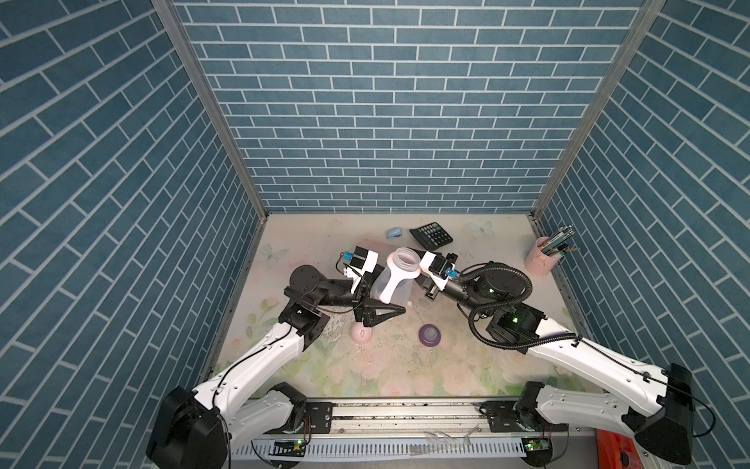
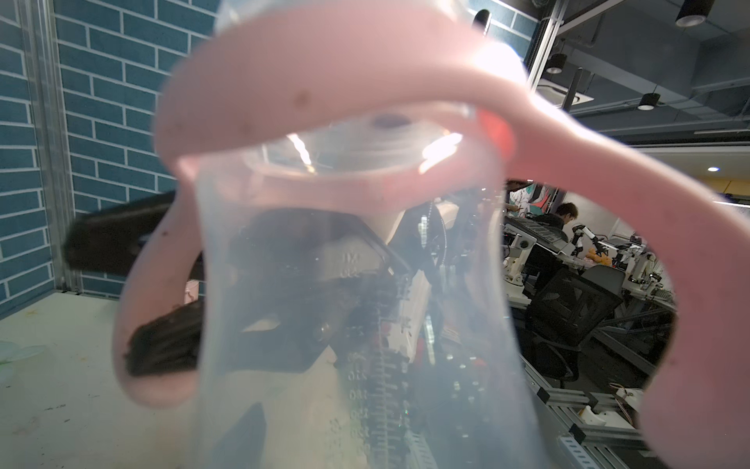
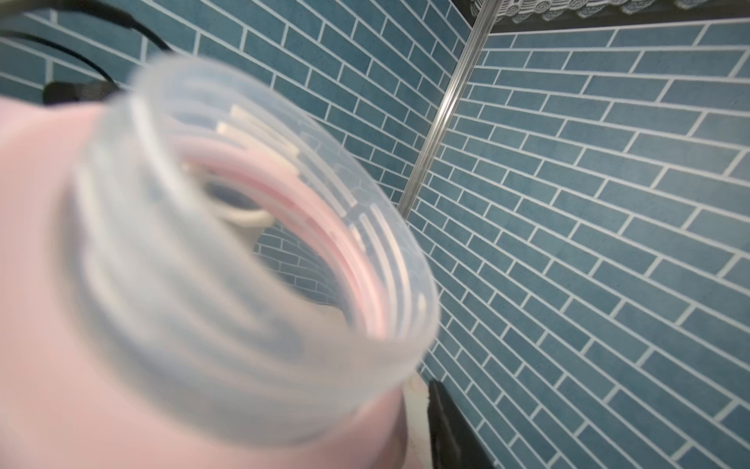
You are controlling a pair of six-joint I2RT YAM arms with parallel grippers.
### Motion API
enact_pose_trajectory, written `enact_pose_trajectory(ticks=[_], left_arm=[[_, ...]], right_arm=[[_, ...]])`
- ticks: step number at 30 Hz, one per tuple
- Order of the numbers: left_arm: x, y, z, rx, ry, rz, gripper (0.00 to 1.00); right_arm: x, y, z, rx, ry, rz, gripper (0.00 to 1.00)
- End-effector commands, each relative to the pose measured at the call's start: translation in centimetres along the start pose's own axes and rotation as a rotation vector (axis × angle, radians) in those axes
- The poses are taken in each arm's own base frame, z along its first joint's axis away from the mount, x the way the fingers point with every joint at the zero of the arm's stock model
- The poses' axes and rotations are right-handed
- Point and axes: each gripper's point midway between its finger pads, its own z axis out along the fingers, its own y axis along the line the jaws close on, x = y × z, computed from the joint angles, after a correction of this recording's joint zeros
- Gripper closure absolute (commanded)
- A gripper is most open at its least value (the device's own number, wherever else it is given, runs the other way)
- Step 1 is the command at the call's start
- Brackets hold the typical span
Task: Assemble the baby bottles
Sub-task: Put on the handle of the baby bottle, then pick up the nipple from the center of the board.
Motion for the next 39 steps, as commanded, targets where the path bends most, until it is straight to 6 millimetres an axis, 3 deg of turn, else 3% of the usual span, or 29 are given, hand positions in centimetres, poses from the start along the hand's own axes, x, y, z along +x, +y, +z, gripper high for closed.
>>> enact_pose_trajectory(ticks=[1,8,10,12,18,20,23,27,33,39], left_arm=[[-2.7,-0.5,0.2,-0.020,-0.048,0.141,0.36],[-2.9,0.5,-0.1,-0.105,-0.052,0.206,0.36],[-2.7,1.3,-0.4,-0.177,-0.040,0.233,0.35],[-2.3,2.3,-0.9,-0.257,-0.015,0.252,0.35],[-1.8,4.1,-2.4,-0.422,0.009,0.294,0.36],[-1.6,5.0,-3.3,-0.507,0.011,0.312,0.36],[-1.0,6.3,-5.1,-0.648,0.018,0.350,0.36],[1.0,7.9,-7.7,-0.818,0.081,0.368,0.36],[2.4,8.7,-10.7,-0.983,0.114,0.382,0.37],[2.7,8.2,-11.4,-1.003,0.091,0.382,0.37]], right_arm=[[1.9,2.4,-0.3,-0.095,0.070,-0.020,0.48],[3.1,3.0,-2.2,-0.110,0.142,0.061,0.32],[3.5,3.2,-3.5,-0.113,0.168,0.101,0.18],[4.2,3.8,-4.9,-0.135,0.213,0.143,0.14],[6.2,5.5,-7.9,-0.183,0.361,0.304,0.13],[7.7,4.8,-8.5,-0.104,0.418,0.367,0.14],[11.5,2.7,-9.4,0.104,0.548,0.435,0.17],[16.7,1.4,-11.1,0.295,0.843,0.482,0.15],[22.2,4.1,-12.3,0.263,1.240,0.547,0.11],[24.5,7.0,-12.4,0.211,1.339,0.699,0.02]])
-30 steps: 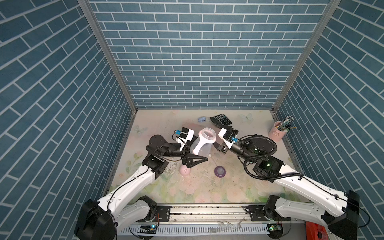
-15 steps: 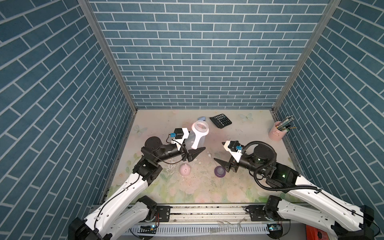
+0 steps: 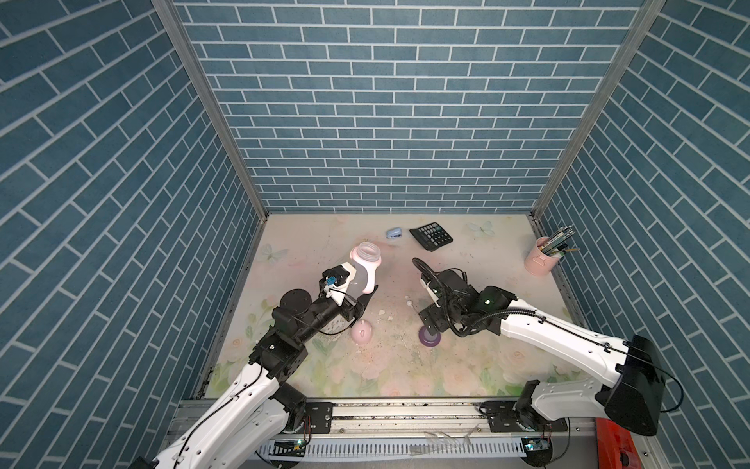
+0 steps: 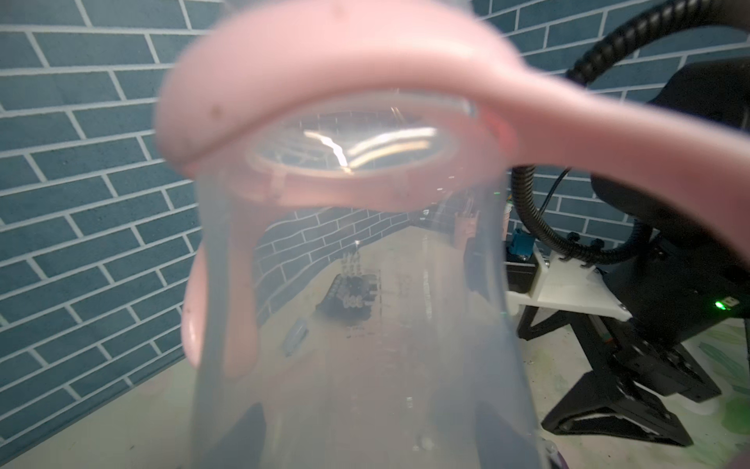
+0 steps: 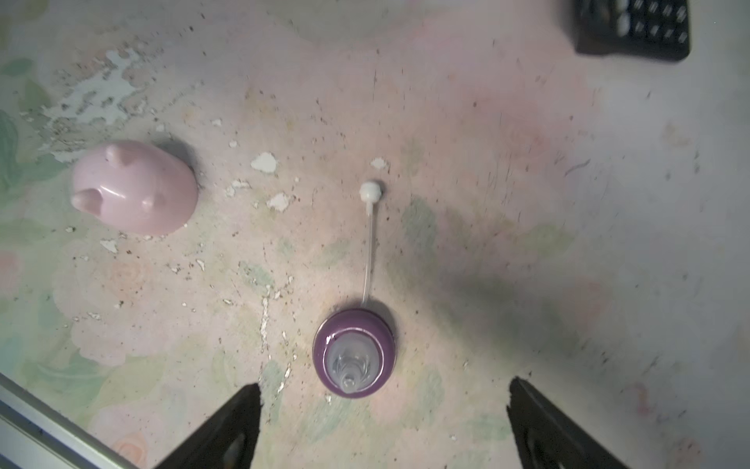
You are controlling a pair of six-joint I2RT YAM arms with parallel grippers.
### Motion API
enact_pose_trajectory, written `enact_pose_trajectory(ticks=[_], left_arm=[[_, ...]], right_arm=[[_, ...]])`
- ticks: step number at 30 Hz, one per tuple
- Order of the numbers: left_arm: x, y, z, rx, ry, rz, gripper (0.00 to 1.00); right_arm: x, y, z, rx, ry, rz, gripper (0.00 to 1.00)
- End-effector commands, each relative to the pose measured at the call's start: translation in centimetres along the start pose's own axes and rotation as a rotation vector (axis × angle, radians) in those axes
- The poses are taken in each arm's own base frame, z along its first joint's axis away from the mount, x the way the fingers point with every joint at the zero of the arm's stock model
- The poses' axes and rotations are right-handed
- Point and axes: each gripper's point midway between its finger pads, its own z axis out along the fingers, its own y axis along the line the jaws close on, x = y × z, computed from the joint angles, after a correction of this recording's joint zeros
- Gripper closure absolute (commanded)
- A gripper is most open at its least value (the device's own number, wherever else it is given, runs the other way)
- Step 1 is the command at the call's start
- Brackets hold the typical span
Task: Assemble the baby bottles
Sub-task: Pick up the nipple from the center of the board.
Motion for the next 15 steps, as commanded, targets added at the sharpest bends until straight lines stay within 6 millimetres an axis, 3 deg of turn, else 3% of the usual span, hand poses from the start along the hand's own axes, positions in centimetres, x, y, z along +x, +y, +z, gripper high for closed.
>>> enact_pose_trajectory(ticks=[1,15], left_arm=[[-0.6,0.6,-0.6,-0.043,-0.030,0.014,0.38],[-1.6,0.3,-1.5,-0.032,-0.072,0.022,0.39]], right_arm=[[2.4,0.5,0.7,-0.029,0.113,0.117,0.02],[5.6,1.8,6.2,-0.042,0.260,0.191,0.06]])
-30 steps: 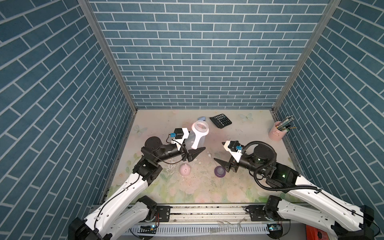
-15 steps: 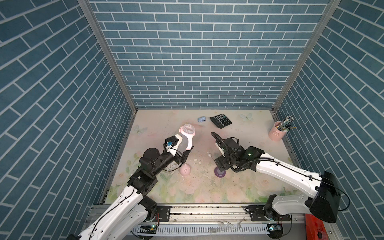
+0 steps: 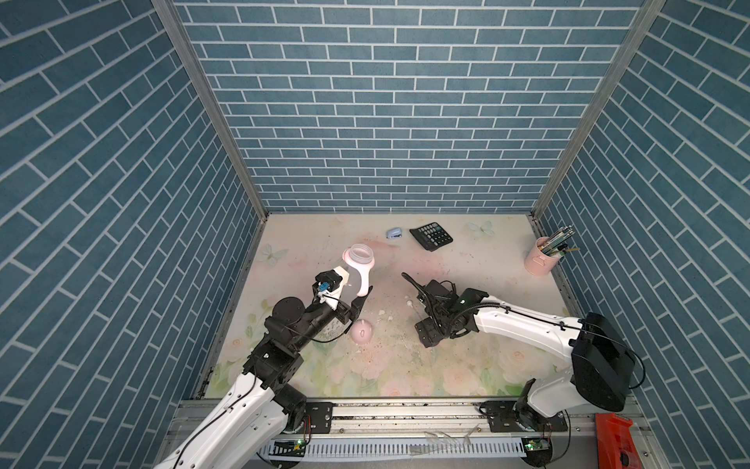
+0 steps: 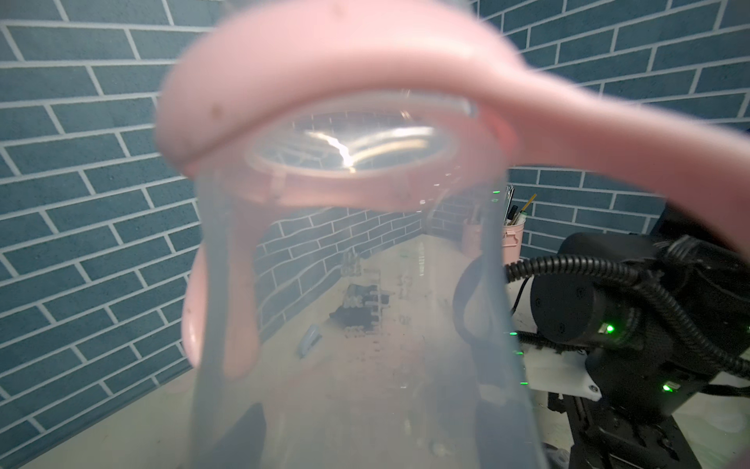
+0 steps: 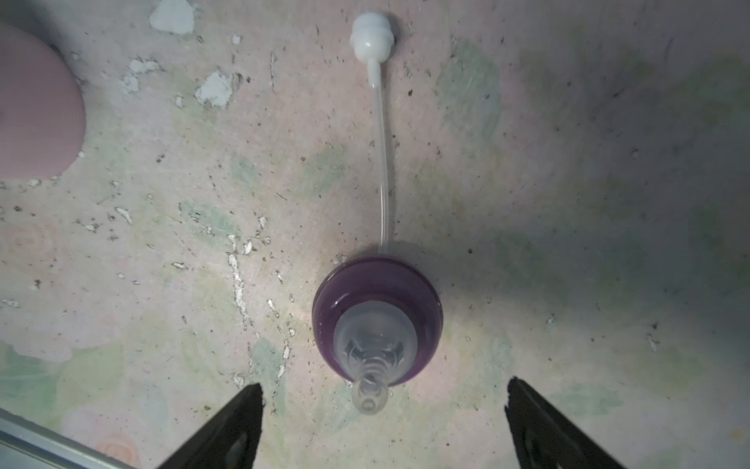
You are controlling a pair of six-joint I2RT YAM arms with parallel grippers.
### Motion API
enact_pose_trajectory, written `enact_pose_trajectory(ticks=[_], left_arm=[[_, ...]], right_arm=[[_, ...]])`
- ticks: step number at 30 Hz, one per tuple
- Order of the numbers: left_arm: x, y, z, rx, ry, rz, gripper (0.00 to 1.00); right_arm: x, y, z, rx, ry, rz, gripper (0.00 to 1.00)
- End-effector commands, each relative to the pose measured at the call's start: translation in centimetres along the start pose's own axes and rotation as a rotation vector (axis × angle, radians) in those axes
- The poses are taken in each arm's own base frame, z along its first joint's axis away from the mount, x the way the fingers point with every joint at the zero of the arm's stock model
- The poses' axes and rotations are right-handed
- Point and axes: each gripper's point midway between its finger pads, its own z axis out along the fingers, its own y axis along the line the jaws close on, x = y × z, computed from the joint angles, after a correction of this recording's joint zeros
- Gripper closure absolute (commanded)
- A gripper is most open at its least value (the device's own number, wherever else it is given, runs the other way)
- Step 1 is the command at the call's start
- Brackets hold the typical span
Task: Assemble the baby bottles
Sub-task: Pick up the nipple from the center of the board.
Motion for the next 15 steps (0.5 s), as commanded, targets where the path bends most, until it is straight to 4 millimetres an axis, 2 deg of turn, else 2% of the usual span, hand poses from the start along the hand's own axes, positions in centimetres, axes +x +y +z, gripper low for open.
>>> enact_pose_trajectory(ticks=[1,8,15], left_arm=[[-0.9,0.0,-0.2,0.003,-0.031,0.013,0.39],[-0.9,-0.1,-0.2,0.006,-0.027,0.017,0.39],[-1.0,-0.1,-0.2,0.005,-0.029,0.020,0.39]], right_arm=[[0.4,0.4,0.9,-0.025,0.023,0.066,0.05],[0.8,0.5,2.2,-0.019,0.047,0.069,0.05],[1.3,-0.1,3.4,0.016,0.070,0.079,0.08]])
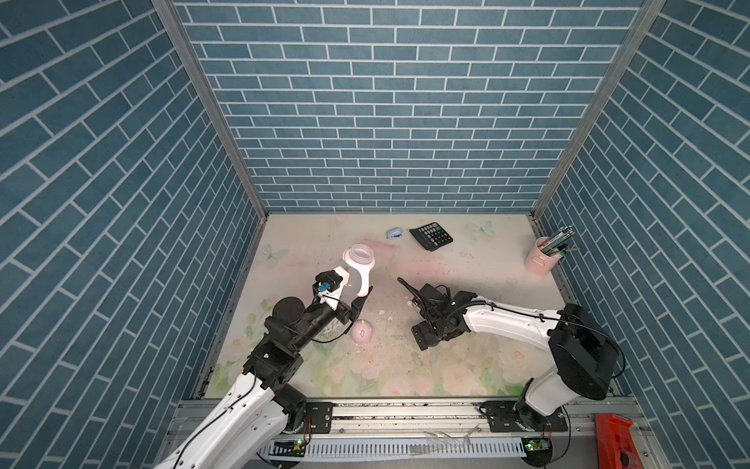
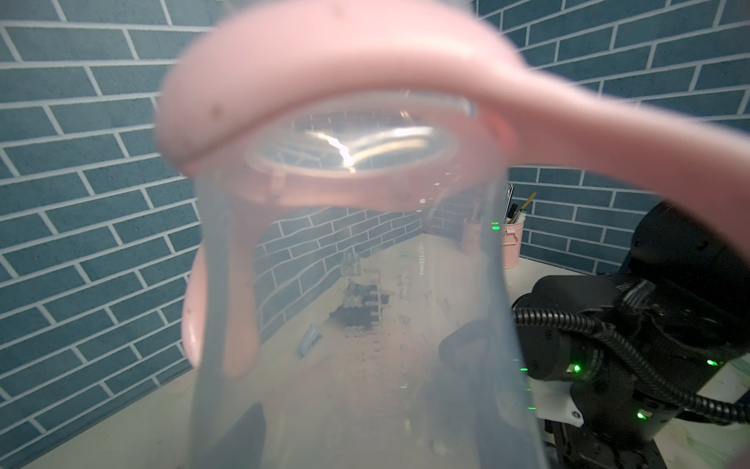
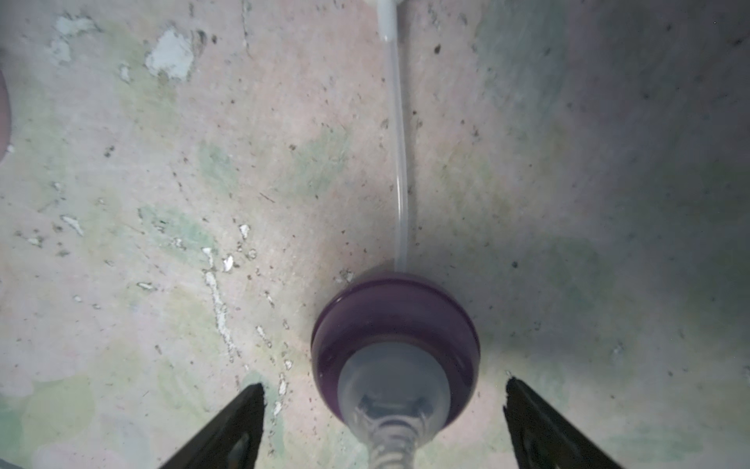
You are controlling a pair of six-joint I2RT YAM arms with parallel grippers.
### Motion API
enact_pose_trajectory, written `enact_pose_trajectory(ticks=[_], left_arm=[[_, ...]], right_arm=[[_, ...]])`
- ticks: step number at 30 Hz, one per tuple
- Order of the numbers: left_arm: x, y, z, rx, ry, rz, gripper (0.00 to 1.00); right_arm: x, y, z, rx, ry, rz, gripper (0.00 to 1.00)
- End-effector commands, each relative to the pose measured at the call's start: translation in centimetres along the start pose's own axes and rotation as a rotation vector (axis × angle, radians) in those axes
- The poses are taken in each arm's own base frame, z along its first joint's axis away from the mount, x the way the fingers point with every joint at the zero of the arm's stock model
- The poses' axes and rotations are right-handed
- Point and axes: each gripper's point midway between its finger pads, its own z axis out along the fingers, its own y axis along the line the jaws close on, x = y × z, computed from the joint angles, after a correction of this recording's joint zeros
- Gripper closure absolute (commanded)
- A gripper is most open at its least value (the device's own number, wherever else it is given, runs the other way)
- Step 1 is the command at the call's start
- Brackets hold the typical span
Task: Assemble the baby bottles
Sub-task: Pick up the nipple from the center of the board.
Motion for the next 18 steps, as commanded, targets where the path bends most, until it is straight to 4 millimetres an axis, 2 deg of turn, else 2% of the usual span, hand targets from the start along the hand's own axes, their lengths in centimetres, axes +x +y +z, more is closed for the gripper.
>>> enact_pose_trajectory(ticks=[1,18], left_arm=[[-1.1,-0.1,-0.2,0.004,-0.033,0.015,0.39],[-1.4,0.0,-0.5,-0.001,-0.037,0.018,0.40]], right_arm=[[0.8,-0.6,0.8,0.027,0.024,0.056,0.09],[1.4,-0.9,2.5,0.047,0.053,0.069,0.17]])
